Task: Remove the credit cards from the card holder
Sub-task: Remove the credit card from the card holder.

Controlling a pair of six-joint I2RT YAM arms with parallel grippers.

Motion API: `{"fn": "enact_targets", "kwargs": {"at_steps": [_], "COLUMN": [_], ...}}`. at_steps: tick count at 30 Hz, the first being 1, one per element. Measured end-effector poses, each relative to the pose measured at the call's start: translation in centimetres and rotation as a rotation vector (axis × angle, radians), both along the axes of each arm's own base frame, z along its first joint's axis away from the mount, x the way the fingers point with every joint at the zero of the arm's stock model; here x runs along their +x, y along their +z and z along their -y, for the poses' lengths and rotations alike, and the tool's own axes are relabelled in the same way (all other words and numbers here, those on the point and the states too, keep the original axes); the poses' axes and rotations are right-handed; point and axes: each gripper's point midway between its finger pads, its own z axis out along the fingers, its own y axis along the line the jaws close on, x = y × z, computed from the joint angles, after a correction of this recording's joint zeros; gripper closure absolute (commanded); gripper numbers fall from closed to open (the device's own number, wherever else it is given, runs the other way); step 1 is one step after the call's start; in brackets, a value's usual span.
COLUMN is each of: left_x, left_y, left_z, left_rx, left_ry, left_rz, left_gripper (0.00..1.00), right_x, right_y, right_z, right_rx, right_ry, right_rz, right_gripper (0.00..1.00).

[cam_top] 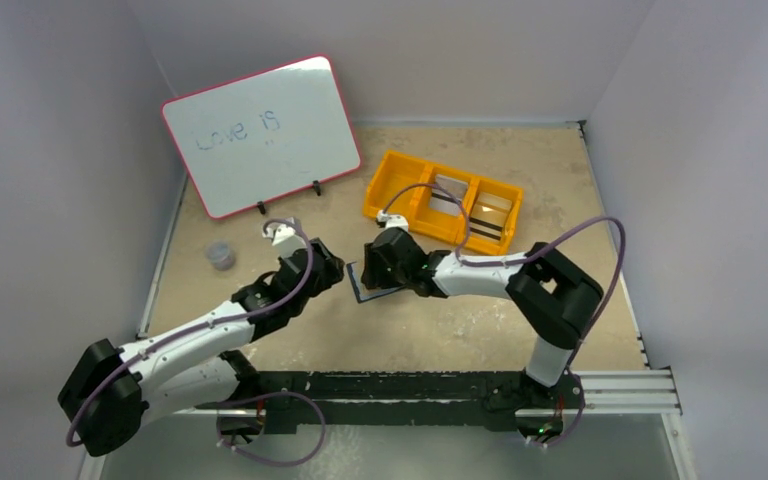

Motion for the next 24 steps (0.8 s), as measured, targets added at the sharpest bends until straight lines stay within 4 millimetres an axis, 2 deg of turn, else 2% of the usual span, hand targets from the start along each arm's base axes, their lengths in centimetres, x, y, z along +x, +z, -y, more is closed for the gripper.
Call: {"fn": "enact_targets", "kwargs": {"at_steps": [6,13,16,19,24], "left_x": [0.4,1.4,1.6,2.0,2.5], "left_y": [-0.7,-2.2,-3.6,-4.2,-4.8], "left_z": [2.6,5.9,6.5,6.6,6.8], "left_rx": [-0.057,-0.159,-0.182,-0.202,-0.233], "left_ry": [-0.074,-0.123,-0.118,-0.101,-0.071], "left_rz": [-0.019,-0.039,-0.063,-0.071,-0.08], "left_gripper": [0.49,0.49,0.49,0.51,0.63], "right_x": [0.2,-0.2,-0.3,-0.3,-0.3], "right_y": [0.4,0.7,0.7,0.7,0.7], "right_z": [1.4,0.7,0.6,0.6,0.6], "right_rx": [0.202,0.293,0.31,0.321,0.322], "right_ry": [-0.037,-0.026,-0.028,-0.03,-0.03], "right_rz": [-0.087,-0.122,-0.125,-0.132,-0.133], "right_gripper": [0.7,0.69,0.69,0.69,0.69]}}
